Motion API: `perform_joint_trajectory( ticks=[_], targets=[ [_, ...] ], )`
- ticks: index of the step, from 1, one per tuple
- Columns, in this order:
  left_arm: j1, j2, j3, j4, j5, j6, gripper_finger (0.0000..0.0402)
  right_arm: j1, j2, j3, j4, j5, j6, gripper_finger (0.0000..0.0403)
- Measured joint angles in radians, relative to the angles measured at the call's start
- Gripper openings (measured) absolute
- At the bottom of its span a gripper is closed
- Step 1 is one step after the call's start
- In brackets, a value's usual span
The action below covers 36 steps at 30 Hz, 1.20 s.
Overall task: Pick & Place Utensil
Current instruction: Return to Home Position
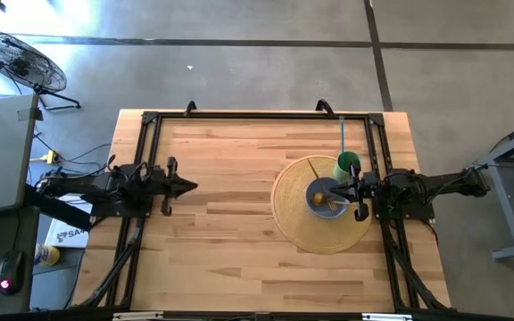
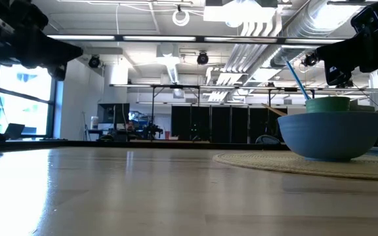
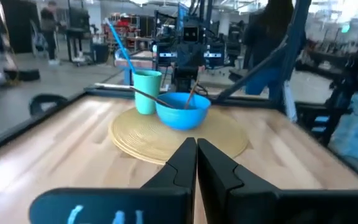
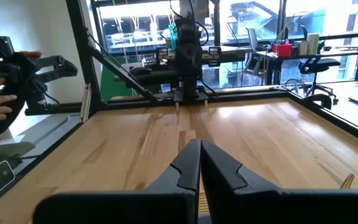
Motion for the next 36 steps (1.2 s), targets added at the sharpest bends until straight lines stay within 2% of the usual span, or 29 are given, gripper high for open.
perform_joint_trajectory(
  ticks=[3,11,15,21,33,36],
  targets=[
    [0.000,0.000,0.000,-0.001,0.000,-0.051,0.0010,0.000,0.000,0.000,0.000,0.000,0.000,0.0007],
    [-0.003,0.002,0.000,-0.001,0.001,-0.043,0.0010,0.000,0.000,0.000,0.000,0.000,0.000,0.0008],
    [-0.083,0.020,0.000,0.001,-0.025,-0.043,0.0010,0.000,0.000,0.000,0.000,0.000,0.000,0.0004],
    [-0.132,0.026,0.000,-0.002,0.047,-0.043,0.0010,0.000,0.000,0.000,0.000,0.000,0.000,0.0004],
    [-0.131,0.026,0.000,-0.002,0.085,-0.043,0.0010,0.000,0.000,0.000,0.000,0.000,0.000,0.0009],
    [-0.131,0.026,0.000,-0.002,0.139,-0.043,0.0010,0.000,0.000,0.000,0.000,0.000,0.000,0.0008]
  ],
)
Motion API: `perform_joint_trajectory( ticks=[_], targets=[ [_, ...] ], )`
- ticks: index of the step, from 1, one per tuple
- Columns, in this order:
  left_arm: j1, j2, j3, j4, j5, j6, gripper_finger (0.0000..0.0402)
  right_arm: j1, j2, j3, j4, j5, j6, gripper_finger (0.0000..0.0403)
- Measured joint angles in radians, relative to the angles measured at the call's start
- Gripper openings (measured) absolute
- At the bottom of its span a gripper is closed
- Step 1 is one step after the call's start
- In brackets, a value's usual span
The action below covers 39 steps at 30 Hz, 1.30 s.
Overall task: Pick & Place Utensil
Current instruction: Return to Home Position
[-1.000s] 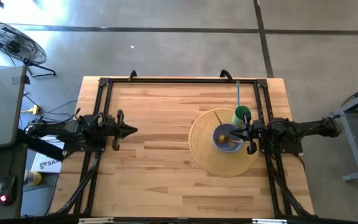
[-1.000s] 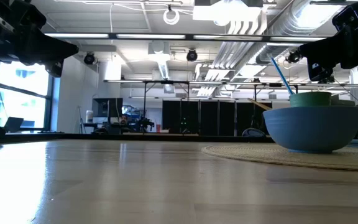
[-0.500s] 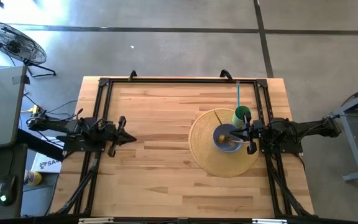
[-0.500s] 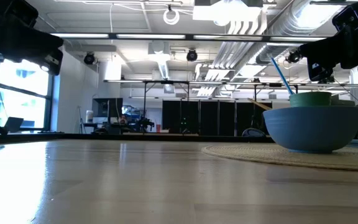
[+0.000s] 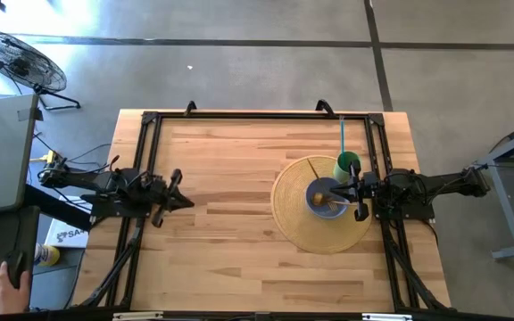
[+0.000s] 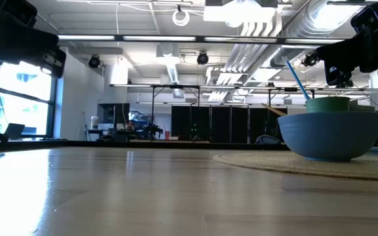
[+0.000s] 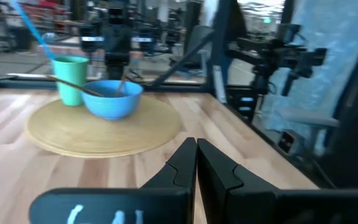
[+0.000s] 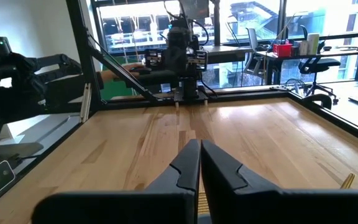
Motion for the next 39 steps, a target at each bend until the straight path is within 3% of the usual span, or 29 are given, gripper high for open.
perform_joint_trajectory(
  ticks=[4,39],
  targets=[
    [0.000,0.000,0.000,0.000,0.045,0.000,0.0010,0.000,0.000,0.000,0.000,0.000,0.000,0.0005],
    [0.000,0.000,0.000,0.000,0.044,0.000,0.0010,0.000,0.000,0.000,0.000,0.000,0.000,0.0009]
  ],
)
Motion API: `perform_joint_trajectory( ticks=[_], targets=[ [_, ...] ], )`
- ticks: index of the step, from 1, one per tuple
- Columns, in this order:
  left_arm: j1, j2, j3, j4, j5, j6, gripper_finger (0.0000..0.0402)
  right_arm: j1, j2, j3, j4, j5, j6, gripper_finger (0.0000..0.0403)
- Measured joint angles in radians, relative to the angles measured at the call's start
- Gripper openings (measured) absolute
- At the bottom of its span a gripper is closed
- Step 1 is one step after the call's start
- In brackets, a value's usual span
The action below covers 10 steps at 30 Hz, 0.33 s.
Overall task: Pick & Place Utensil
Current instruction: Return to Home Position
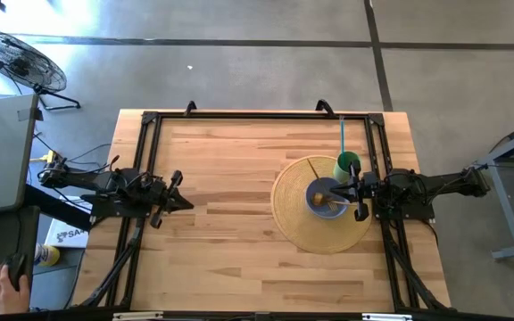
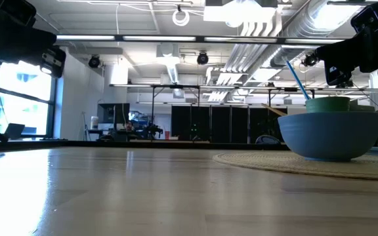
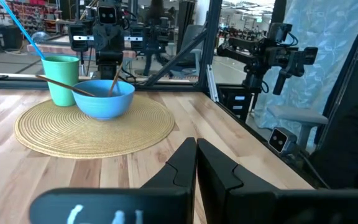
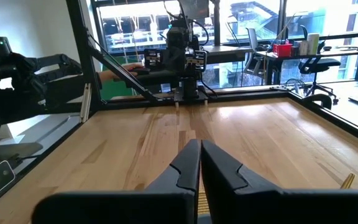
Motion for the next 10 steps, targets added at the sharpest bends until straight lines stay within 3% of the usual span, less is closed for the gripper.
perform_joint_trajectory(
  ticks=[10],
  targets=[
    [0.000,0.000,0.000,0.000,0.000,0.000,0.0010,0.000,0.000,0.000,0.000,0.000,0.000,0.0008]
  ],
)
